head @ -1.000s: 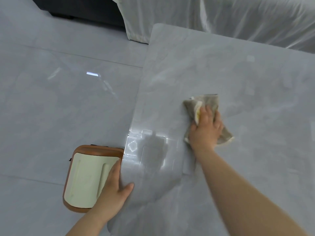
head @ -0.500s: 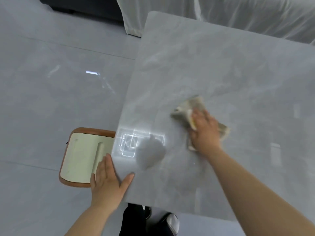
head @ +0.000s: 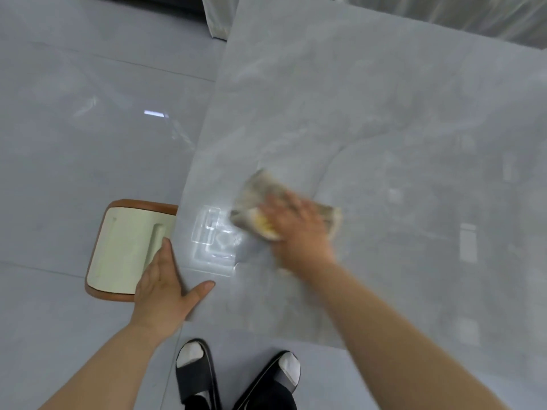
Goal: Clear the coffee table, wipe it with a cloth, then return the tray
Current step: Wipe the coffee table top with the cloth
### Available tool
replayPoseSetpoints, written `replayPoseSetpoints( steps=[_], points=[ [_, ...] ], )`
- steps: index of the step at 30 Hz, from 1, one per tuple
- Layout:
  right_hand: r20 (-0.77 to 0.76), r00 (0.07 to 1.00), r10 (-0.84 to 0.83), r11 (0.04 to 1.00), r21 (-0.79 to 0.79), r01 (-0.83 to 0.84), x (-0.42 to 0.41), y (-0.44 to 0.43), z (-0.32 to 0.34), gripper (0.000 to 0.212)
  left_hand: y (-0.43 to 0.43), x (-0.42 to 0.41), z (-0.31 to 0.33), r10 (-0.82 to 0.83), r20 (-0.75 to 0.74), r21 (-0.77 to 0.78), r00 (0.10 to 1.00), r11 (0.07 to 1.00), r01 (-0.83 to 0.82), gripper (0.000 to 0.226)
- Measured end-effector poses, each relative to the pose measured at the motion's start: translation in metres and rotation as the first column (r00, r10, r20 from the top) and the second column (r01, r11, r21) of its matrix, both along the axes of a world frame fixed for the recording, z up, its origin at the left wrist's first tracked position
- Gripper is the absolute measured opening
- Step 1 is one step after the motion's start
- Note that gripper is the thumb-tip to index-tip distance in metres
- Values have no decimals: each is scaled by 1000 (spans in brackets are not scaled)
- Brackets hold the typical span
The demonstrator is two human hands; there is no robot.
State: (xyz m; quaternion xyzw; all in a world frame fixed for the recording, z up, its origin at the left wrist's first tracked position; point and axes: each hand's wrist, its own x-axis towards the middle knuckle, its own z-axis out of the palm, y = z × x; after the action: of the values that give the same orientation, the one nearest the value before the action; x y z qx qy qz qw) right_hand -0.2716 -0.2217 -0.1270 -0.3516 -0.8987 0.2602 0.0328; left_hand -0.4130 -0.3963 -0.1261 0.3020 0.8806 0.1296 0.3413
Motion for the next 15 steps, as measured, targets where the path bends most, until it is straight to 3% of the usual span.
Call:
replayPoseSetpoints(
  steps=[2, 4, 7, 9, 12, 14, 15],
  points=[
    [27, 944, -328, 945, 25, 327, 50, 37, 4, 55, 1, 0, 1, 5, 10, -3, 1000, 1000, -5, 103],
    [18, 795, -607, 792, 94, 603, 95, 50, 12, 52, 2, 1, 3, 7, 8, -6, 1000, 1000, -6, 102],
    [-22, 608, -793, 603, 112, 790, 98, 16, 8, 56, 4, 3, 5, -2, -1, -11, 1000, 1000, 2, 100],
    [-13, 648, -762, 645, 83, 760, 64, -26, 11, 54, 4, 3, 6, 3, -1, -22, 1000, 1000, -3, 96],
    [-13, 914, -406, 896, 193, 401, 18, -82, 13, 51, 4, 4, 6, 38, 7, -2, 999, 999, -38, 82],
    [-10, 982, -188, 955, 232, 186, 19, -85, 14, 56, 5, 3, 6, 50, 14, 26, 999, 998, -50, 76],
    [16, 987, -159, 956, 250, 150, 33, -75, 11, 54, 5, 3, 6, 59, 24, 39, 998, 997, -60, 75]
  ],
)
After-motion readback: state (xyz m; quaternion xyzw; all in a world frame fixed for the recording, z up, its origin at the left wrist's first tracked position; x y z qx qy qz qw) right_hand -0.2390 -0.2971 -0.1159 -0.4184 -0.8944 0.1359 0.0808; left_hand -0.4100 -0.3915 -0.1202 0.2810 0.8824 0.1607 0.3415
